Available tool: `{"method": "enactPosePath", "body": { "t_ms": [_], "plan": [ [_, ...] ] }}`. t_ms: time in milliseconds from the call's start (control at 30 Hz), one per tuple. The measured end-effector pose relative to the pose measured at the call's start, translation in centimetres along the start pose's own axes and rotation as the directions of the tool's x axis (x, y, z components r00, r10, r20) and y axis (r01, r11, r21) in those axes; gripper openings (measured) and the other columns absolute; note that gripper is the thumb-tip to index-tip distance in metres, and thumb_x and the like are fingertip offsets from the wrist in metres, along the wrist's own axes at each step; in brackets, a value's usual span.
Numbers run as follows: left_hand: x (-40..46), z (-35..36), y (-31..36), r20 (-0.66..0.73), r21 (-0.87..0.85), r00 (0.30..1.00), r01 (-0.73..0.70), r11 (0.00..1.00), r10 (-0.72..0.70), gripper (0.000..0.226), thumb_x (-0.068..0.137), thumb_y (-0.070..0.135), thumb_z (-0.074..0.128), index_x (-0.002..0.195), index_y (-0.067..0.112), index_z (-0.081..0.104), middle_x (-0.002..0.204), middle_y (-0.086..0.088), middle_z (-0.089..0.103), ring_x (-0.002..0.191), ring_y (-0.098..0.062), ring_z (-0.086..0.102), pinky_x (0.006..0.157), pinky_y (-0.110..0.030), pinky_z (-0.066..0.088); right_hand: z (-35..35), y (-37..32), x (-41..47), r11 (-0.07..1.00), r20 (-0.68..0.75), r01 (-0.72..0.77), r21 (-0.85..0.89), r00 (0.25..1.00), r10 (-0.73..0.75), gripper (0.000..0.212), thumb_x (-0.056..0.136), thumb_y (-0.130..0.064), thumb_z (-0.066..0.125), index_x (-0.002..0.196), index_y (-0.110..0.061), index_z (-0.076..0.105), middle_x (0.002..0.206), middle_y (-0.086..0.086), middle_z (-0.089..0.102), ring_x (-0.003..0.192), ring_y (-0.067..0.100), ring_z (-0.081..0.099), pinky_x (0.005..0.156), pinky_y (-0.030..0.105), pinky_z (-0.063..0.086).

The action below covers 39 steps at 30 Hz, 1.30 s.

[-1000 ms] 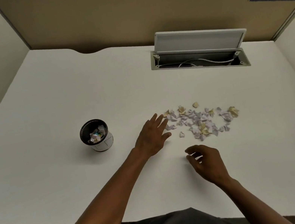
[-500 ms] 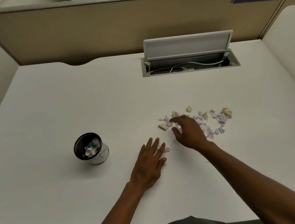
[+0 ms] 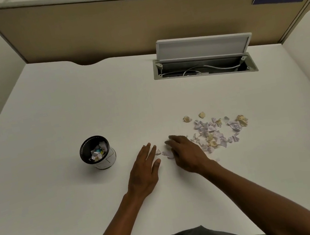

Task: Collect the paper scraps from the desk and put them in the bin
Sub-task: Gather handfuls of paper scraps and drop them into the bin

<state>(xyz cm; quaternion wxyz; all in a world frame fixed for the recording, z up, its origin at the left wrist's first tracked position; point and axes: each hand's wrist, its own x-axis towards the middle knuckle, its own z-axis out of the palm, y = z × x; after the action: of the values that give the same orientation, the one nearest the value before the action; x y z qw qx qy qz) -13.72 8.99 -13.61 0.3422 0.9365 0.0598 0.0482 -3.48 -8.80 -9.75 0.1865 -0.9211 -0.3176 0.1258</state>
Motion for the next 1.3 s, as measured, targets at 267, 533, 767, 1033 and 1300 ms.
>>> {"method": "enactPosePath", "body": {
  "t_ms": [267,533,767,1033,1300],
  "plan": [
    [0.6,1.2,1.2,0.078,0.050,0.995,-0.062,0.997,0.058,0.054,0.103,0.033,0.046,0.155,0.024,0.031,0.164,0.002,0.025,0.152,-0.013,0.019,0.122,-0.033,0.028,-2.5,3.3,-0.6,0.954,-0.153,-0.293,0.067,0.942,0.300,0.041,0.098,-0.012,0.046,0.138,-0.012,0.054,0.141,0.011,0.055,0.132,0.033,0.043,0.102,0.042,0.045],
    [0.8,1.7,2.6,0.133,-0.058,0.988,-0.070,0.996,0.077,0.054,0.105,0.025,0.044,0.156,0.020,0.027,0.165,0.001,0.023,0.150,-0.013,0.026,0.119,-0.024,0.027,-1.0,2.1,-3.1,0.994,-0.064,-0.096,0.049,0.993,0.099,0.046,0.100,-0.025,0.047,0.145,-0.012,0.047,0.145,0.008,0.052,0.135,0.027,0.045,0.103,0.038,0.048],
    [1.1,1.4,1.9,0.148,0.006,0.988,-0.054,0.999,0.052,0.066,0.101,0.036,0.052,0.157,0.025,0.021,0.166,0.004,0.017,0.152,-0.011,0.016,0.117,-0.021,0.020,-2.2,3.6,-3.7,0.955,0.032,-0.262,-0.138,0.963,0.269,0.092,0.080,-0.064,0.068,0.152,-0.020,0.032,0.152,0.006,0.041,0.140,0.027,0.036,0.100,0.041,0.049],
    [3.7,0.9,3.0,0.221,0.001,0.974,-0.046,0.999,0.045,0.080,0.093,0.021,0.068,0.157,0.019,0.021,0.165,-0.001,0.019,0.149,-0.020,0.021,0.114,-0.029,0.032,-1.8,3.0,-2.4,0.982,0.076,-0.190,0.009,0.979,0.189,0.079,0.087,-0.035,0.074,0.152,-0.012,0.035,0.142,0.011,0.046,0.124,0.029,0.052,0.100,0.036,0.049],
    [5.6,0.8,4.3,0.313,0.037,0.950,-0.007,0.999,-0.005,0.079,0.090,0.012,0.070,0.156,0.018,0.027,0.151,-0.009,0.037,0.135,-0.025,0.044,0.107,-0.037,0.044,-2.5,1.4,0.0,0.989,0.134,-0.143,-0.028,0.980,0.146,0.088,0.080,-0.041,0.079,0.153,-0.016,0.035,0.140,0.012,0.047,0.121,0.030,0.054,0.096,0.036,0.047]
  ]
}}
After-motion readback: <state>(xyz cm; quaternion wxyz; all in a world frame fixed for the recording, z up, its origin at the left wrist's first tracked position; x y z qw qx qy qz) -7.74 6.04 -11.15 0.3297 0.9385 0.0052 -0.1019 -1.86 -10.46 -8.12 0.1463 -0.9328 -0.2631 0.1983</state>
